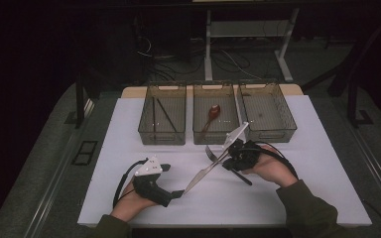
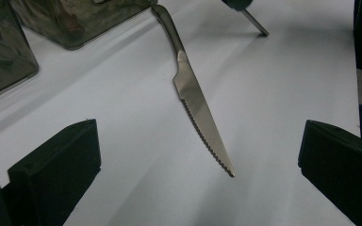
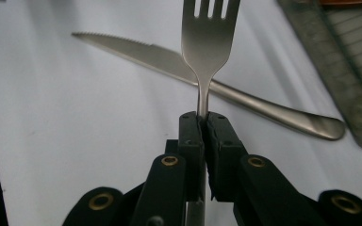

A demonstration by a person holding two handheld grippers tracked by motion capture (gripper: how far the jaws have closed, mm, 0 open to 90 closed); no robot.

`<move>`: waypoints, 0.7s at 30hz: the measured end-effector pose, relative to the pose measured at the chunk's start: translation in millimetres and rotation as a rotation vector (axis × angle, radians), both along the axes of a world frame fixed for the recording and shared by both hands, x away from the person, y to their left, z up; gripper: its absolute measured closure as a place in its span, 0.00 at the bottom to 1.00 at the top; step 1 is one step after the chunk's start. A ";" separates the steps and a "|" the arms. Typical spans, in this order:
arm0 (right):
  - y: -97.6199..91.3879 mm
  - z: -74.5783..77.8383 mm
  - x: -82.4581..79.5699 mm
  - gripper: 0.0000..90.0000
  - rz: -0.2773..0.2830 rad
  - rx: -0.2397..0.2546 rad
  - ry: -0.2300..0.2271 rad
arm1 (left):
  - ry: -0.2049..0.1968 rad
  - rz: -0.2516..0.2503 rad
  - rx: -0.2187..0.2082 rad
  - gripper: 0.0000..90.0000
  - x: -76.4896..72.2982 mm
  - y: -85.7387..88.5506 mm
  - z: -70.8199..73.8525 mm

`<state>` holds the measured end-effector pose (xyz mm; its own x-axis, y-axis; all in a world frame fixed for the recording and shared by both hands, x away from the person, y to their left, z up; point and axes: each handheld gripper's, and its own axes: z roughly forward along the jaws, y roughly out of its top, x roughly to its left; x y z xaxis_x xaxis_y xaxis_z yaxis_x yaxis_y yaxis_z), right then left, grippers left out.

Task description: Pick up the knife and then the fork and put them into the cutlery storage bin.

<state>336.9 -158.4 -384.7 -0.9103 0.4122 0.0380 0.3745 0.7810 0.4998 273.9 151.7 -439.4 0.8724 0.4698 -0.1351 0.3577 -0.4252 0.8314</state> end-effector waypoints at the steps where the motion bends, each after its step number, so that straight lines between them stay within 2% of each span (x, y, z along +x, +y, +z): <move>1: -3.7 1.3 1.3 0.93 -0.020 0.015 -0.002 | 0.000 -0.001 0.000 0.00 -0.1 0.0 0.1; 8: -29.1 11.8 8.6 0.93 -0.147 0.162 -0.002 | -0.015 -0.002 0.014 0.00 -0.4 -0.3 -0.6; 17: -66.9 28.1 15.5 0.93 -0.268 0.342 -0.084 | -0.023 -0.005 0.014 0.00 0.1 0.3 -0.6; 21: -85.4 34.3 17.2 0.93 -0.331 0.387 -0.113 | -0.022 -0.005 0.016 0.00 -0.1 -0.1 -0.7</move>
